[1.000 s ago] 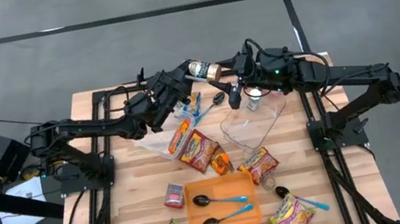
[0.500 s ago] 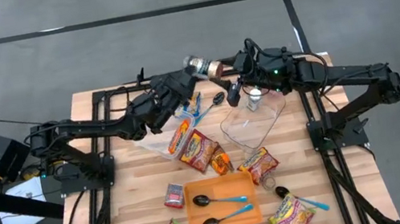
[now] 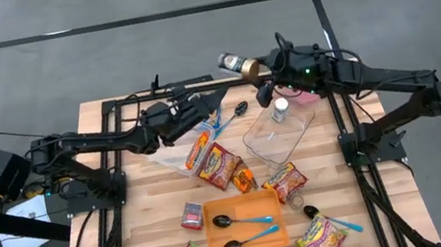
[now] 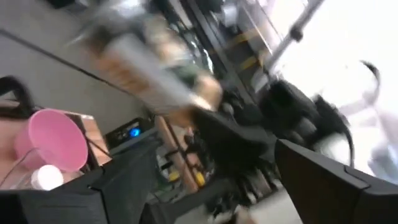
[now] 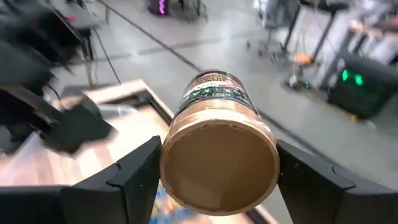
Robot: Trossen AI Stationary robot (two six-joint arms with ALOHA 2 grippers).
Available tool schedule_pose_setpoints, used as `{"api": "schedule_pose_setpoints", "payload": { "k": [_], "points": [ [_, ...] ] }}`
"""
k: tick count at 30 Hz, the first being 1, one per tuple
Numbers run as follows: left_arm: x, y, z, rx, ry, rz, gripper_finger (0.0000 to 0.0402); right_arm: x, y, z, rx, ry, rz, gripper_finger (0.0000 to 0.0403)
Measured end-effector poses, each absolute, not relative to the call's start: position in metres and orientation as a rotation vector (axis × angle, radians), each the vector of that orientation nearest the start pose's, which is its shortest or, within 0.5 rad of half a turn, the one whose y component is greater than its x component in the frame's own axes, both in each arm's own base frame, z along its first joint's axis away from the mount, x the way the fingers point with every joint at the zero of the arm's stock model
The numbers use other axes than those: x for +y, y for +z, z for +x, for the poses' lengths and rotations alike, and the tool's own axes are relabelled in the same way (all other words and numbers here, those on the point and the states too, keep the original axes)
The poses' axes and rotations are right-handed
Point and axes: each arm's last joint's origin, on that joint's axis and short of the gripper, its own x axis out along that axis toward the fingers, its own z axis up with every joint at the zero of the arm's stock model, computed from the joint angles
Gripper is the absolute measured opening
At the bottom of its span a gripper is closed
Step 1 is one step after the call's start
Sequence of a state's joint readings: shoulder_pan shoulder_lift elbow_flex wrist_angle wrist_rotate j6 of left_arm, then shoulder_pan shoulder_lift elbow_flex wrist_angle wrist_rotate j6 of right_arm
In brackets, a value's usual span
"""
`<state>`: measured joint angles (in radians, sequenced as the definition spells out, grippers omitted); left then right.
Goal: Pick & Place Food Item
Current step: Put the gold seasoning bottle into the transparent bin
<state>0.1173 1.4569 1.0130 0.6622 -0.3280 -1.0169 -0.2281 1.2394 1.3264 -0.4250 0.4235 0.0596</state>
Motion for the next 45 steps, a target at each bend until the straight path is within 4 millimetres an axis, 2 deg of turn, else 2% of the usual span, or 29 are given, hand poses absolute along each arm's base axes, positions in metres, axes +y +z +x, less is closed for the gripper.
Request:
{"api": "schedule_pose_setpoints", "payload": {
  "k": [7, 13, 20, 26, 29, 34, 35, 41, 45],
  "points": [
    [0.036, 0.361, 0.304, -0.287, 0.092, -0.589, 0.0297, -0.081, 0.387, 0.227, 0.529, -0.654, 0.203, 0.0264],
    [0.029, 0.381, 0.272, -0.232, 0.086, -0.390, 0.0258, -0.077, 0.371, 0.215, 0.720, -0.594, 0.367, 0.0264],
    [0.026, 0.396, 0.242, -0.199, 0.106, -0.303, 0.0214, -0.070, 0.355, 0.207, 0.927, -0.526, 0.530, 0.0264],
    [0.026, 0.396, 0.231, -0.157, 0.150, -0.228, 0.0169, -0.073, 0.339, 0.207, 1.101, -0.561, 0.613, 0.0264],
    [0.026, 0.396, 0.231, -0.144, 0.165, -0.211, 0.0128, -0.077, 0.329, 0.212, 1.182, -0.571, 0.635, 0.0264],
    [0.028, 0.388, 0.231, -0.068, 0.183, -0.212, 0.0021, -0.083, 0.312, 0.228, 1.277, -0.550, 0.599, 0.0264],
    [0.028, 0.386, 0.231, -0.048, 0.185, -0.213, 0.0012, -0.085, 0.308, 0.230, 1.301, -0.549, 0.594, 0.0264],
    [0.025, 0.381, 0.232, 0.000, 0.180, -0.221, 0.0002, -0.089, 0.293, 0.236, 1.436, -0.526, 0.561, 0.0264],
    [0.025, 0.381, 0.232, -0.002, 0.178, -0.224, 0.0001, -0.096, 0.292, 0.235, 1.439, -0.494, 0.534, 0.0264]
  ]
}}
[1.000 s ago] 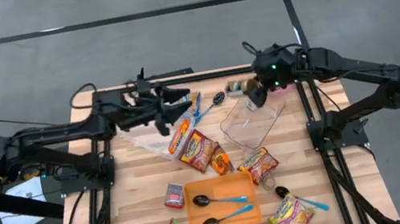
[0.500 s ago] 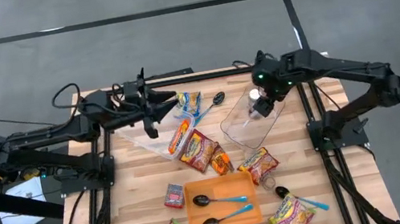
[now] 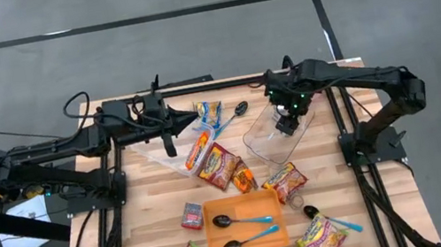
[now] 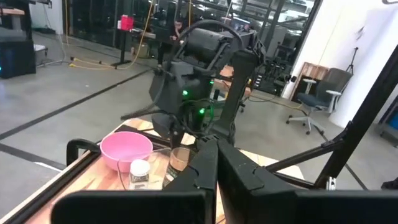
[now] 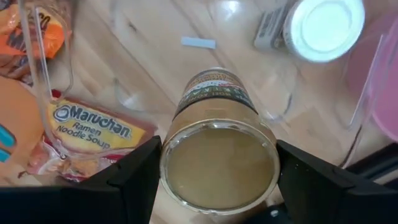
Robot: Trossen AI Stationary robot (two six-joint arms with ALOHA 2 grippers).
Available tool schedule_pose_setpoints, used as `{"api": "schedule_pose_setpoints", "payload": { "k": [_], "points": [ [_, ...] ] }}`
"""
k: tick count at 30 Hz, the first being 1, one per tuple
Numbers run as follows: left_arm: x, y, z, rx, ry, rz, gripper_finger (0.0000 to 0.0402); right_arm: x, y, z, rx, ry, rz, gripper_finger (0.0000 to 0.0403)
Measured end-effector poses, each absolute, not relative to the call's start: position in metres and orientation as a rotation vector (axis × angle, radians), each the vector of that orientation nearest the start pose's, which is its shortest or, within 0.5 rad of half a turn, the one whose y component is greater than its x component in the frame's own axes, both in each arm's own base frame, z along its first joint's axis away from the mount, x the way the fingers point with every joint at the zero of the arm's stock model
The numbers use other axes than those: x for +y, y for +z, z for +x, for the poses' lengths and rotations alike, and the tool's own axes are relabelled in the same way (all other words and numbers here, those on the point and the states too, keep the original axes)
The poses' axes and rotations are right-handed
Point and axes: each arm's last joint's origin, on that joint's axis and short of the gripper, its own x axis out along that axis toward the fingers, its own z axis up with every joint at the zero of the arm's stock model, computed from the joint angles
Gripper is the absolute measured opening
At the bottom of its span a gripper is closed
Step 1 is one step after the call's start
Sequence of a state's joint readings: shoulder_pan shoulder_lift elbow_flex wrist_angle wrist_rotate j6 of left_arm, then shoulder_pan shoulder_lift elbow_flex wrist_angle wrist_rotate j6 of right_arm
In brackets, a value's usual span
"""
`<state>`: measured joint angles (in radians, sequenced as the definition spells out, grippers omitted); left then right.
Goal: Pick & Place Food Item
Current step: Put the gold seasoning bottle into the transparent bin
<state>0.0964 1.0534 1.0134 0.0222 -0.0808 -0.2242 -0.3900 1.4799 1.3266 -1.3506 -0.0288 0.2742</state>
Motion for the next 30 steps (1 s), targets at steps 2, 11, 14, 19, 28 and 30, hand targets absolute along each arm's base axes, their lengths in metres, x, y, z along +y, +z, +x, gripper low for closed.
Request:
{"api": "schedule_pose_setpoints", "payload": {
  "k": [2, 11, 14, 19, 28, 30],
  "points": [
    [0.025, 0.381, 0.232, -0.002, 0.178, -0.224, 0.0001, -0.102, 0.292, 0.232, 1.439, -0.489, 0.524, 0.0264],
    [0.025, 0.381, 0.232, -0.005, 0.179, -0.251, 0.0001, -0.124, 0.269, 0.215, 1.500, -0.460, 0.546, 0.0264],
    [0.025, 0.381, 0.232, -0.005, 0.179, -0.251, 0.0001, -0.127, 0.264, 0.213, 1.499, -0.460, 0.545, 0.0264],
    [0.025, 0.381, 0.232, -0.007, 0.179, -0.272, 0.0001, -0.131, 0.256, 0.212, 1.487, -0.461, 0.542, 0.0264],
    [0.025, 0.381, 0.232, -0.009, 0.180, -0.296, 0.0001, -0.135, 0.240, 0.206, 1.498, -0.472, 0.553, 0.0264],
    [0.025, 0.381, 0.232, -0.010, 0.180, -0.301, 0.0001, -0.137, 0.240, 0.204, 1.496, -0.476, 0.556, 0.0264]
  ]
}}
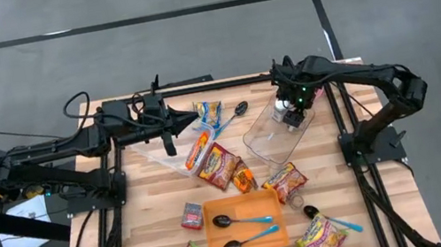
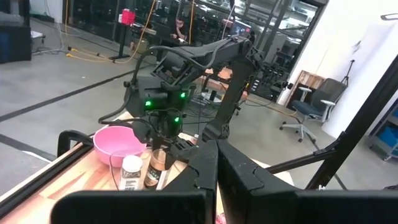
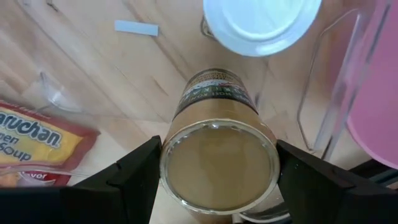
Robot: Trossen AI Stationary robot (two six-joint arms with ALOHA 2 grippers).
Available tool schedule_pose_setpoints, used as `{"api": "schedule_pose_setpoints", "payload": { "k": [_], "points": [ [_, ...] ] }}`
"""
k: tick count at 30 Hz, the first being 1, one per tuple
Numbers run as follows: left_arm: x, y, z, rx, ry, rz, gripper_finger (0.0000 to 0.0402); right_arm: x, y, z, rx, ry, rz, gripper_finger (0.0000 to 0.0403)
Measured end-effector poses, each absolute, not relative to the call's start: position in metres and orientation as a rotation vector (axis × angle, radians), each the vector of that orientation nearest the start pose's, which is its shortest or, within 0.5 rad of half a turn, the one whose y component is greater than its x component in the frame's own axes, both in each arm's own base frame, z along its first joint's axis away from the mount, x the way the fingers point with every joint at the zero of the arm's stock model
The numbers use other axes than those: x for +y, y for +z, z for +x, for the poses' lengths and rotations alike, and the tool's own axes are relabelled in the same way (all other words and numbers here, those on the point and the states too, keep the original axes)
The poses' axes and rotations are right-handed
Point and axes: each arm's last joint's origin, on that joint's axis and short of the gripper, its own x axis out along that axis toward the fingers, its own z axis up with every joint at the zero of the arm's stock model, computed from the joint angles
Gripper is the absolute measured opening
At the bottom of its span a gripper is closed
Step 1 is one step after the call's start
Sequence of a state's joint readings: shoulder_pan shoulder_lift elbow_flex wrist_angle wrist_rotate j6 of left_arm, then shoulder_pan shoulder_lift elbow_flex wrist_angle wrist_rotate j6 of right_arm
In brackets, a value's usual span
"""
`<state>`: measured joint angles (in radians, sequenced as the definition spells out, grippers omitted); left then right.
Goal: Pick & Place Food Item
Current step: Put the gold seasoning bottle into the transparent bin
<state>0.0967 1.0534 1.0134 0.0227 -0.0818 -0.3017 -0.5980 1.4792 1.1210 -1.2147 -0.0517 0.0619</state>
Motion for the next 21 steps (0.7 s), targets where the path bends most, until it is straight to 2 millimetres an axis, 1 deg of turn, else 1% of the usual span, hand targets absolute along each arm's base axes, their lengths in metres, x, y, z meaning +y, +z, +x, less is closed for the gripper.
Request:
{"api": "schedule_pose_setpoints", "payload": {
  "k": [8, 13, 18, 21],
  "points": [
    [0.0248, 0.3814, 0.2319, -0.012, 0.180, -0.324, 0.0001, -0.1454, 0.2400, 0.1986, 1.491, -0.494, 0.571, 0.0264],
    [0.0248, 0.3814, 0.2319, -0.012, 0.179, -0.327, 0.0001, -0.1469, 0.2400, 0.2003, 1.471, -0.503, 0.557, 0.0265],
    [0.0248, 0.3814, 0.2319, -0.012, 0.179, -0.329, 0.0001, -0.1475, 0.2400, 0.2001, 1.479, -0.530, 0.531, 0.0315],
    [0.0249, 0.3814, 0.2319, -0.012, 0.180, -0.330, 0.0001, -0.1477, 0.2402, 0.2002, 1.478, -0.531, 0.530, 0.0331]
  ]
}}
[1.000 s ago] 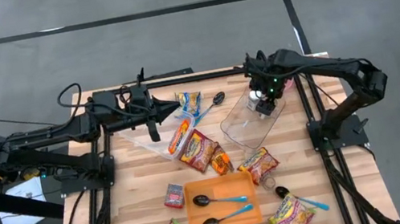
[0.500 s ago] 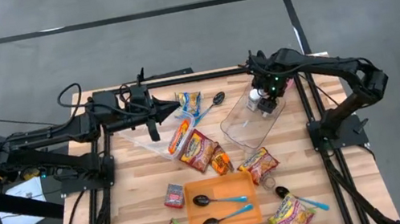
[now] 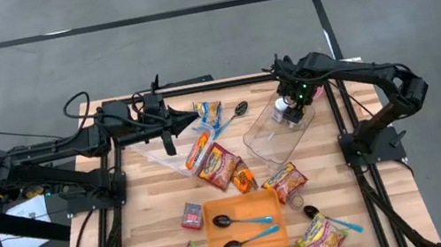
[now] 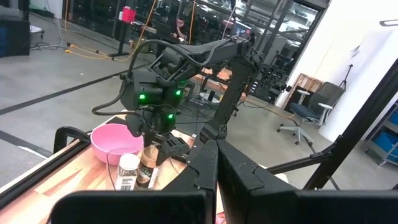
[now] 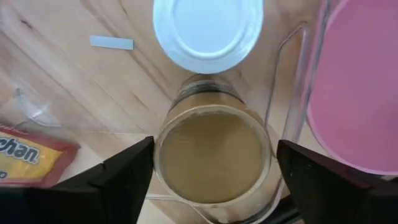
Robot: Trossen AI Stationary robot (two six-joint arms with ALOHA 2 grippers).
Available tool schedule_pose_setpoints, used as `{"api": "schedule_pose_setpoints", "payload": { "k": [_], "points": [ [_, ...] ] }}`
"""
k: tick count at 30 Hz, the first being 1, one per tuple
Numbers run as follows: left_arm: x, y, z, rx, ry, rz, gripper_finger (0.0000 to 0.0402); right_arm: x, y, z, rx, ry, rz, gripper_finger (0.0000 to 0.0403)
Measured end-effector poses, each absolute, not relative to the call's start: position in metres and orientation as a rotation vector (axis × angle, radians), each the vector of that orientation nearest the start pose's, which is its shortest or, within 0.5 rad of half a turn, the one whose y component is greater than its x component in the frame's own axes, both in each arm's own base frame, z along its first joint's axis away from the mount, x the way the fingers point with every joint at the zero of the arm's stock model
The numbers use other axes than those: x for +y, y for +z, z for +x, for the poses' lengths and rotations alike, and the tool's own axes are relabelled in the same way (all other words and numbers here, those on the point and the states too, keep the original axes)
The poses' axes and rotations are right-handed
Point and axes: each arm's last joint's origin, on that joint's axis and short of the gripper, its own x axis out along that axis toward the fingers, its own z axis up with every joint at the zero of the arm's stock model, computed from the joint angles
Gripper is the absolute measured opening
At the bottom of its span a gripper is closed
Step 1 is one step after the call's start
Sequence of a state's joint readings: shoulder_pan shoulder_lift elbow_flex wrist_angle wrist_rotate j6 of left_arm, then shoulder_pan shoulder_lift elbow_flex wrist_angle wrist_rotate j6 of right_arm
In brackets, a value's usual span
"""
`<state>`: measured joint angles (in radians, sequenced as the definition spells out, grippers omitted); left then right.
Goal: Pick & Place Food Item
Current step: Put the gold seasoning bottle into the transparent bin, then put the brown seasoning bottle into the transparent bin
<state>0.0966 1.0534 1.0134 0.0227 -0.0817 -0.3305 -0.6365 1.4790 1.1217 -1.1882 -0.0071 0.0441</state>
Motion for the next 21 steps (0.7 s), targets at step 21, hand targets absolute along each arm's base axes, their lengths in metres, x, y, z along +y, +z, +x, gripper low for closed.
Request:
{"api": "schedule_pose_setpoints", "payload": {
  "k": [21],
  "points": [
    [0.025, 0.381, 0.232, -0.012, 0.179, -0.329, 0.0001, -0.106, 0.298, 0.168, 1.179, -0.499, 0.655, 0.0322]
  ]
}}
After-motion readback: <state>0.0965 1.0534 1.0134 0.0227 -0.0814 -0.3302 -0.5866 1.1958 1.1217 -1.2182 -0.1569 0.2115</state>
